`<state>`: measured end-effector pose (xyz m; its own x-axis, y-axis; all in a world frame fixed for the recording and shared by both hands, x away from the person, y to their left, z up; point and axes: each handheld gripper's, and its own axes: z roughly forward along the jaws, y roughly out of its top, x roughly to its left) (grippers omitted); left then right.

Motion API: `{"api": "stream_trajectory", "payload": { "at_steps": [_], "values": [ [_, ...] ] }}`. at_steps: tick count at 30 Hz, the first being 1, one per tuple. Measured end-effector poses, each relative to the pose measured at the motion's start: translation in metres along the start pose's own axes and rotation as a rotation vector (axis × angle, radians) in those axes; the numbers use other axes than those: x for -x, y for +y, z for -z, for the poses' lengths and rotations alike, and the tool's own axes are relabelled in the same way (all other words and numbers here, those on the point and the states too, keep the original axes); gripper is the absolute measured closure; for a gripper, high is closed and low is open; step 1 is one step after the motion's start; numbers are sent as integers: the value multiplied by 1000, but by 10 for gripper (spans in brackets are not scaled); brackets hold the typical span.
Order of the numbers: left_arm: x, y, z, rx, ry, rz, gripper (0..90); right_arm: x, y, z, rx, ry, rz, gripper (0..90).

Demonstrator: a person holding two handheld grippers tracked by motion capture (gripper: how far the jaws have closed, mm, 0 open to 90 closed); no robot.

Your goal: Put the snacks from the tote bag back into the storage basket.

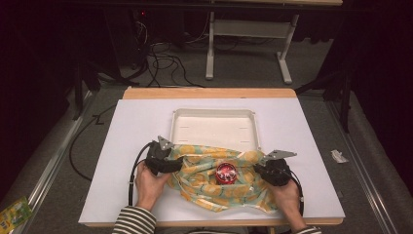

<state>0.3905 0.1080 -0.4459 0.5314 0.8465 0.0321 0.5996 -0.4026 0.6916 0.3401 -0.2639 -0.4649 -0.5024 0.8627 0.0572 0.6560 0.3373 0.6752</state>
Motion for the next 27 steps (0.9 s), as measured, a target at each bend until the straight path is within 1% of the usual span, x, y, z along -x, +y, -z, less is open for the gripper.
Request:
{"api": "stream_trajectory", "payload": {
  "at_steps": [2,3,5,7,9,12,14,16,20,23,27],
  "values": [
    [-1,-2,-3,-18,-6,23,302,0,0,0,1,1,3,900],
    [-1,-3,-5,-27,-20,29,327,0,0,0,0,0,4,900],
    [1,-6,-6,-34,-25,25,411,0,0,0,-1,2,6,900],
    [2,-9,-7,-42,-42,18,501,0,0,0,-1,2,8,900],
    [3,-11,-7,-39,-56,11,600,-1,0,0,-4,3,3,900],
    [5,-13,-7,-35,-86,-9,773,-1,0,-1,-3,6,5,900],
    [8,-13,-5,-37,-100,-30,855,-1,1,0,-1,6,8,900],
    [10,-14,-1,-42,-123,-41,883,-1,1,1,0,5,11,900],
    [13,-21,11,-62,-176,-60,892,1,0,7,11,12,5,900],
    [14,-25,15,-82,-186,-71,893,3,1,9,18,11,1,900],
    [16,-28,11,-124,-172,-94,895,4,1,8,9,1,-9,900]
  ]
}}
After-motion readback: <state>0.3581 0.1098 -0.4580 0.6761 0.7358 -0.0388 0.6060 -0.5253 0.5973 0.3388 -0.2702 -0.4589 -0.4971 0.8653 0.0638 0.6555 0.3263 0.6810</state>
